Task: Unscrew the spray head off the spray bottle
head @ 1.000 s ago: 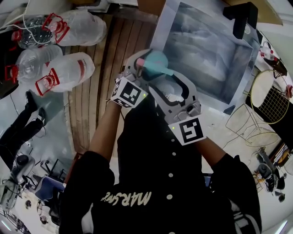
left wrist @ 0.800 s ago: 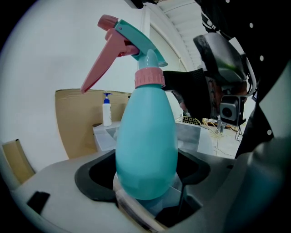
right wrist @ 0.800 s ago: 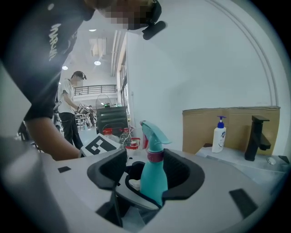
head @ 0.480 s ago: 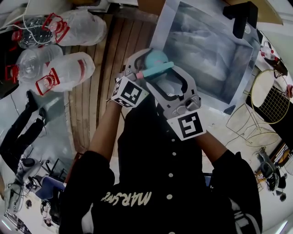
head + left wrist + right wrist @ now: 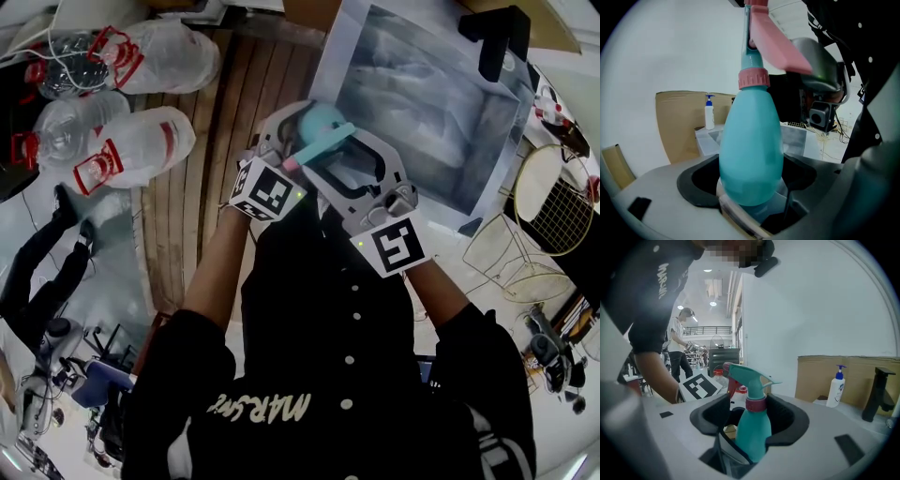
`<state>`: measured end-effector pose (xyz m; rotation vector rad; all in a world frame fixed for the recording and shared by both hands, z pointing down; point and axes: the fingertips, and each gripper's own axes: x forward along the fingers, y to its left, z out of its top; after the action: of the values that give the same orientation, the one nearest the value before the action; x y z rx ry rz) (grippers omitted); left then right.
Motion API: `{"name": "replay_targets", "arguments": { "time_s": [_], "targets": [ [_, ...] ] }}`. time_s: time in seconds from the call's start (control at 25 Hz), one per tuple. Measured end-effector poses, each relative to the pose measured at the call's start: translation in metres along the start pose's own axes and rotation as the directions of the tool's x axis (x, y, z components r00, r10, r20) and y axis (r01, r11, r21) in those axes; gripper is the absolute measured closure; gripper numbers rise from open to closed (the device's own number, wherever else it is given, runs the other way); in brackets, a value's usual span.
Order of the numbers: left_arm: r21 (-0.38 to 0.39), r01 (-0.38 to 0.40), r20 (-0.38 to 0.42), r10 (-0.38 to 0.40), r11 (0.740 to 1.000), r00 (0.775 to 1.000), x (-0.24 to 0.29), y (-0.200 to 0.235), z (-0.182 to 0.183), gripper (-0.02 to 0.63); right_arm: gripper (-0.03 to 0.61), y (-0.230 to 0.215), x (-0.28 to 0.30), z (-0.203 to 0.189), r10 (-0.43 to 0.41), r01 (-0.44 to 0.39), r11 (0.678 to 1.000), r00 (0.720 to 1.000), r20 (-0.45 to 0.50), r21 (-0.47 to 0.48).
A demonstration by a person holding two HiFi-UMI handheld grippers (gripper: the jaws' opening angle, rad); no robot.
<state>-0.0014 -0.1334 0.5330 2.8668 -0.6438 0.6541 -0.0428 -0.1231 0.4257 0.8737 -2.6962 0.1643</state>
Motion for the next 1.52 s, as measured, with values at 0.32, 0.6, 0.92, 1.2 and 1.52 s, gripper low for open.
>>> {"name": "replay_targets", "arguments": {
  "time_s": [0.32,0.6,0.92,1.2,1.52],
  "targets": [
    [0.017,0.007,-0.008,-0.007,1.000,1.000,0.002,0.000,0.001,0.218,0.426,-0.014,-0.004,-0.004,0.105,-0.105,0.992,0.994,-0.007,-0.065],
    [0.020,0.028,-0.003,-0.028,0.999,1.000,0.002,-0.002,0.000,0.218,0.433,-0.011,-0.005,0.000,0.403,-0.396,0.913,0.913,0.059,-0.098],
    [0.039,0.037,-0.005,-0.037,0.999,0.999,0.003,-0.004,0.002,0.218,0.434,-0.013,-0.009,0.012,0.486,-0.484,0.873,0.860,0.157,-0.051],
    [0.025,0.046,0.006,-0.046,0.999,0.999,0.005,-0.005,0.001,0.218,0.433,-0.016,-0.009,0.012,0.491,-0.500,0.866,0.840,0.231,-0.022],
    [0.051,0.118,0.026,-0.119,0.992,0.993,0.003,-0.004,0.002,0.218,0.433,-0.020,-0.009,0.013,0.541,-0.554,0.832,0.800,0.260,-0.026]
  ]
}}
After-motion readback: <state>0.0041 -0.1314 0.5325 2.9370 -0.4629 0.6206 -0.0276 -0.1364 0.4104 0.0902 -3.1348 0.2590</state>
